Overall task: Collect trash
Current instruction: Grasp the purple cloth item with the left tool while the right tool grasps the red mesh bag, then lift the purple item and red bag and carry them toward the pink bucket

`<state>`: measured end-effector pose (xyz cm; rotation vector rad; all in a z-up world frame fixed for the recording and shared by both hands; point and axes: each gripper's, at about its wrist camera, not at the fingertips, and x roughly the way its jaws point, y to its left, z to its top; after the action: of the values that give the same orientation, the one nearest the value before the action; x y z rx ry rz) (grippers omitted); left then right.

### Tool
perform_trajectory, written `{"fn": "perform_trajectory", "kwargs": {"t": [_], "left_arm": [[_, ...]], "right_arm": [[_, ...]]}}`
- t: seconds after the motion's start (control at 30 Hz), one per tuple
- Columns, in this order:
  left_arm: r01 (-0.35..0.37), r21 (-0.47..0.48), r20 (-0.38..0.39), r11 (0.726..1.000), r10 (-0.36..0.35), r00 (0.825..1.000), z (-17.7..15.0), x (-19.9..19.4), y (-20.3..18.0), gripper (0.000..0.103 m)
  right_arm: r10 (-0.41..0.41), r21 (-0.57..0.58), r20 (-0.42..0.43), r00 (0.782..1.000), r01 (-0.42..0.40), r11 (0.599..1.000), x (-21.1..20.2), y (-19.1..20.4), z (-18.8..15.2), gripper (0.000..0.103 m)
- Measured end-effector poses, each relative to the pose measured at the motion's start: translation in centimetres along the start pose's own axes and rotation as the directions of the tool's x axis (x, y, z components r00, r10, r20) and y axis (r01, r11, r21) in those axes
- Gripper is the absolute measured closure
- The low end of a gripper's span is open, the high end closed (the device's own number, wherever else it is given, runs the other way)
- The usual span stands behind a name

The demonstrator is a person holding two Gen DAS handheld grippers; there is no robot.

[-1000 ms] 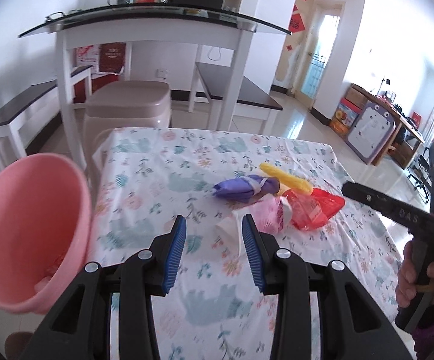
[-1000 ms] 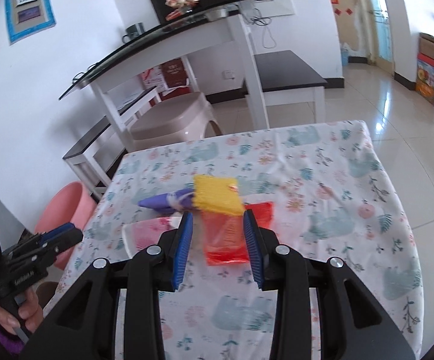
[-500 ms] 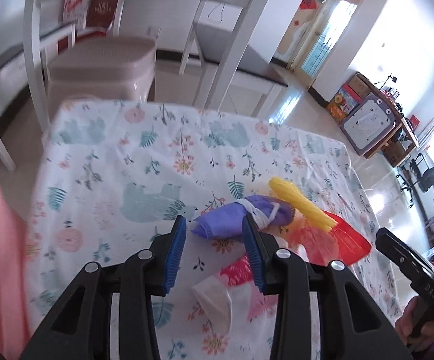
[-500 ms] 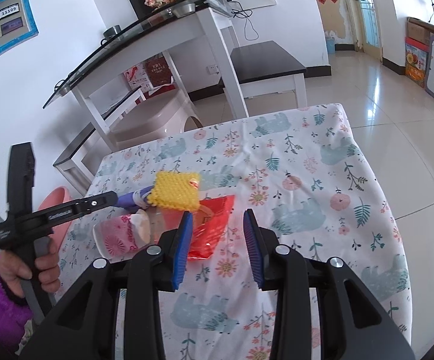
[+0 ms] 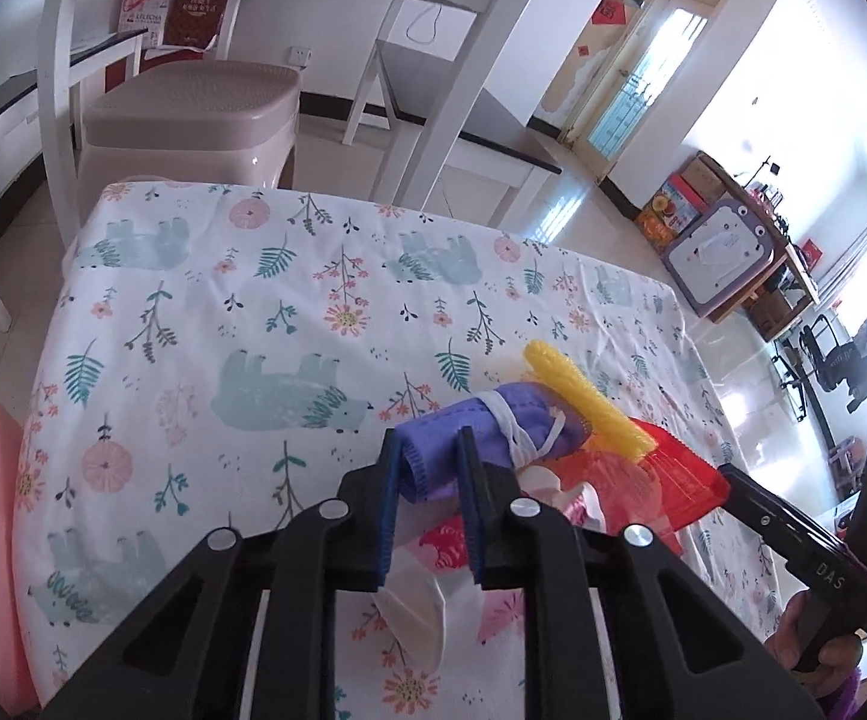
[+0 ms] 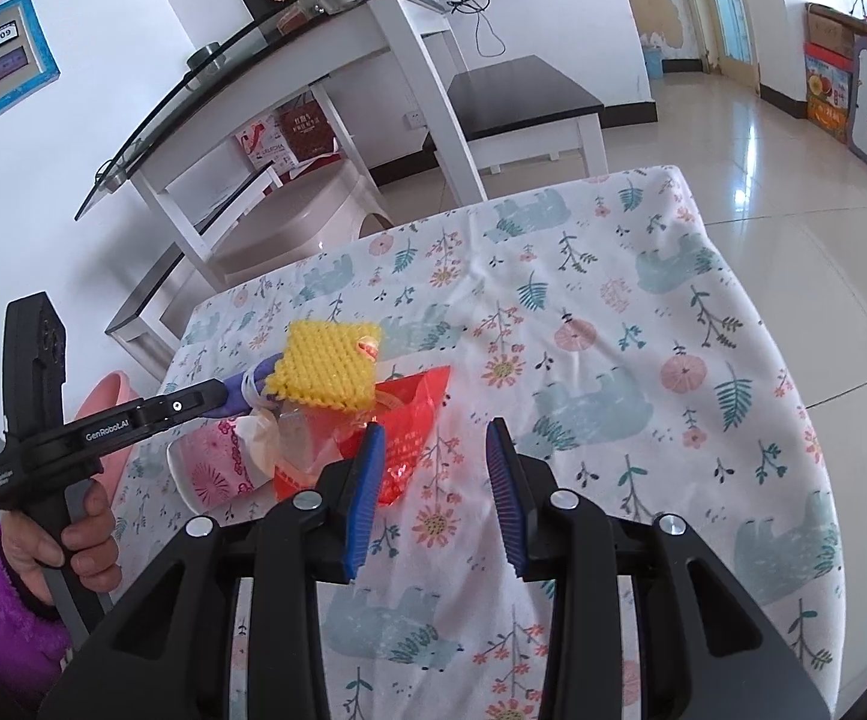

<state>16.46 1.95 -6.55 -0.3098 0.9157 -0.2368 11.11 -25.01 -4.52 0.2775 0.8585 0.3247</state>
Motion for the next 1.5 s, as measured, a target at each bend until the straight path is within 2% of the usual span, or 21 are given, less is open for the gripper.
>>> {"fn": "perform_trajectory", "kwargs": {"t": [0.17, 0.37, 0.5, 0.6, 0.7, 0.87, 1.03, 1.23, 1.5], "left_arm": [[-0.01, -0.028, 0.06, 1.0, 0.012, 0.998, -0.3, -2.2, 0.6, 0.089], [-0.05, -0.025, 0.162, 0.998, 0.054, 0.985, -0.6, -6.3, 1.1, 0.089], [-0.069, -0.019, 0.186, 0.997, 0.071, 0.98, -1.1, -7.8, 1.3, 0.089], [-0.072, -0.026, 0.194, 0.997, 0.076, 0.978, -1.5, -8.7, 1.6, 0.089], [-0.073, -0.032, 0.201, 0.997, 0.078, 0.976, -1.7, -9.4, 1.9, 0.089], [-0.072, -0.035, 0.212, 0.997, 0.078, 0.974, -2.1, -10.0, 1.8, 0.089], [-0.072, -0.029, 0.215, 0.997, 0.076, 0.974, -2.3, -10.1, 1.5, 0.089], [-0.08, -0.024, 0.22, 0.997, 0.083, 0.972, -2.6, -10.4, 1.5, 0.089], [-0.072, -0.025, 0.221, 0.997, 0.076, 0.972, -3.0, -10.5, 1.5, 0.089]], "right_arm": [[0.015, 0.006, -0.007, 1.0, -0.014, 1.0, 0.1, 0.2, -0.2, 0.068], [0.05, 0.04, -0.034, 0.998, -0.049, 0.998, 1.0, 0.2, -0.3, 0.068], [0.113, 0.082, -0.05, 0.992, -0.108, 0.991, 1.5, 0.5, -0.2, 0.067], [0.158, 0.096, -0.032, 0.987, -0.154, 0.983, 1.2, 1.0, 0.0, 0.067], [0.167, 0.086, -0.01, 0.986, -0.165, 0.982, 0.6, 1.5, 0.0, 0.067], [0.14, 0.097, 0.009, 0.99, -0.14, 0.985, -0.2, 1.1, 0.1, 0.067], [0.147, 0.097, 0.007, 0.989, -0.147, 0.984, -0.5, 1.3, -0.2, 0.067], [0.036, 0.043, 0.011, 0.999, -0.037, 0.998, -0.2, 1.8, -0.6, 0.067], [0.015, 0.053, -0.032, 0.999, -0.014, 0.998, 1.5, 1.5, -1.0, 0.068]]}}
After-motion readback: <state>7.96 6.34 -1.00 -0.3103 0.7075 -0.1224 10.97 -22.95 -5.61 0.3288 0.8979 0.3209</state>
